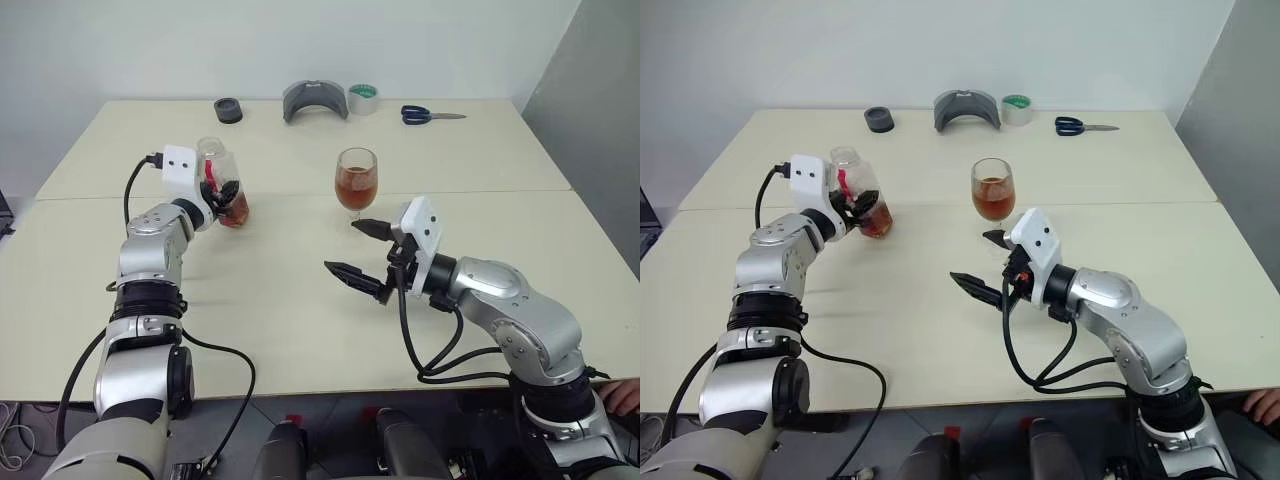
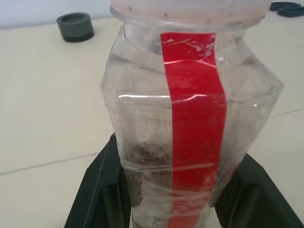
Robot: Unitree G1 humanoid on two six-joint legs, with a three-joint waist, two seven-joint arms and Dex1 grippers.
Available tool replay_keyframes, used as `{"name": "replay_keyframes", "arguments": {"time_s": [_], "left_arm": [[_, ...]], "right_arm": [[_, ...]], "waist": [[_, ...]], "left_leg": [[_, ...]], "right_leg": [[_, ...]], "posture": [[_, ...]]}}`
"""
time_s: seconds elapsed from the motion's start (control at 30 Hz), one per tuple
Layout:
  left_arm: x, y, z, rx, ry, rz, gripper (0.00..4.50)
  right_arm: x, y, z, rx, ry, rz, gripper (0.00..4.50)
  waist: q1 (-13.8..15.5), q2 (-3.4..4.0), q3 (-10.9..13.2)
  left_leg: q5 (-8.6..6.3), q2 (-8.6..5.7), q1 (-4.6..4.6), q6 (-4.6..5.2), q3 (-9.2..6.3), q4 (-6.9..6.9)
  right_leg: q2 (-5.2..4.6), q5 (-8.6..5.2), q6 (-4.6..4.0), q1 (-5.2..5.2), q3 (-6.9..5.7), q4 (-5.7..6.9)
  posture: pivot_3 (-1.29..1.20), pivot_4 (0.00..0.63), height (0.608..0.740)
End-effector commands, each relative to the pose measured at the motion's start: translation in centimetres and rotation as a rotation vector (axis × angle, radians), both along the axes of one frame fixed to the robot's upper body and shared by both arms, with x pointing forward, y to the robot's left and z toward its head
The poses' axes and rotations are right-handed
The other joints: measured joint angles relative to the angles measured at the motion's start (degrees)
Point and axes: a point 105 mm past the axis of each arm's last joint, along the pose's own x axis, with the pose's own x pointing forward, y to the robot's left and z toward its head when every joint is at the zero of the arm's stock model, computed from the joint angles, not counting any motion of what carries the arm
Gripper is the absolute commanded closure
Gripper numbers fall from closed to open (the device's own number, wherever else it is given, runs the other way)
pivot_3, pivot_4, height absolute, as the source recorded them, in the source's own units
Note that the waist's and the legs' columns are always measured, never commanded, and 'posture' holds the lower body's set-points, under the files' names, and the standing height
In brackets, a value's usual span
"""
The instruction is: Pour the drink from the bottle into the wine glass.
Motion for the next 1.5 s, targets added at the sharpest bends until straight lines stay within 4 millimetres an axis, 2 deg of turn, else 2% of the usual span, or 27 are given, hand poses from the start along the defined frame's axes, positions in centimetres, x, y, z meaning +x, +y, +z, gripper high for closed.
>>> {"name": "replay_keyframes", "arguments": {"time_s": [0.03,0.33,0.6,0.63,0.83,1.03,1.13,1.33,1.43,1.5], "left_arm": [[-0.3,0.4,2.0,-0.001,-0.073,0.010,2.73],[-1.0,0.3,0.1,0.009,-0.088,0.012,2.74],[-1.7,0.0,-0.6,0.018,-0.109,0.027,0.19],[-1.8,0.0,-0.6,0.022,-0.115,0.029,0.02],[-2.8,0.1,-1.2,0.068,-0.143,0.028,0.02],[-4.8,1.0,-2.1,0.075,-0.180,0.065,0.02],[-5.7,1.3,-2.5,0.069,-0.195,0.077,0.02],[-8.0,1.9,-3.7,0.062,-0.173,0.156,0.02],[-9.2,2.2,-4.5,0.067,-0.147,0.190,0.02],[-9.5,2.5,-4.7,0.046,-0.146,0.213,0.02]], "right_arm": [[-0.4,0.9,1.3,0.011,-0.069,0.041,0.00],[-0.4,1.1,1.4,0.009,-0.078,0.044,0.00],[-0.4,1.1,1.3,0.011,-0.083,0.040,0.00],[-0.4,1.1,1.3,0.009,-0.086,0.040,0.00],[0.0,0.6,0.6,0.009,-0.103,0.008,0.00],[0.8,-1.3,-1.7,0.025,-0.196,-0.156,0.00],[1.4,-2.7,-2.6,0.062,-0.228,-0.272,0.00],[1.2,-5.4,-5.8,0.114,-0.164,-0.446,0.00],[1.2,-7.2,-6.4,0.180,-0.113,-0.563,0.00],[1.1,-7.5,-6.9,0.159,-0.128,-0.574,0.00]], "waist": [[0.02,0.00,0.00],[0.22,0.00,-0.01],[0.29,0.00,-0.01],[0.33,0.00,-0.01],[0.44,-0.01,-0.02],[0.84,-0.02,-0.04],[1.10,-0.04,-0.05],[1.35,-0.04,-0.05],[1.34,-0.04,-0.05],[1.38,-0.04,-0.05]], "left_leg": [[0.00,-0.01,0.00,0.00,0.00,0.00],[0.00,0.02,0.05,0.00,0.05,-0.02],[0.00,0.02,0.05,0.00,0.05,-0.03],[0.00,0.02,0.04,0.00,0.04,-0.03],[0.00,0.04,0.06,0.00,0.07,-0.05],[0.00,0.08,0.08,0.00,0.12,-0.10],[0.00,0.11,0.09,0.00,0.13,-0.10],[0.00,0.14,0.15,0.00,0.16,-0.15],[-0.01,0.19,0.20,0.00,0.18,-0.20],[0.00,0.17,0.26,0.00,0.22,-0.21]], "right_leg": [[0.00,0.00,0.00,0.00,0.00,-0.01],[0.00,0.00,0.00,0.00,0.01,0.00],[0.00,0.00,0.00,0.00,0.01,-0.01],[0.00,0.00,0.00,0.00,0.01,-0.01],[-0.01,0.00,0.00,0.00,0.03,-0.03],[-0.02,0.00,0.00,0.01,0.08,-0.07],[-0.02,0.00,0.00,0.01,0.09,-0.08],[-0.07,0.00,0.00,0.06,0.13,-0.10],[-0.11,0.00,0.00,0.08,0.17,-0.11],[-0.13,0.00,0.00,0.10,0.19,-0.11]], "posture": [[0.00,0.150,0.740],[0.00,0.150,0.740],[0.00,0.150,0.740],[0.00,0.150,0.740],[0.00,0.150,0.740],[0.00,0.150,0.740],[0.00,0.150,0.740],[0.00,0.150,0.740],[0.00,0.150,0.740],[0.00,0.150,0.740]]}}
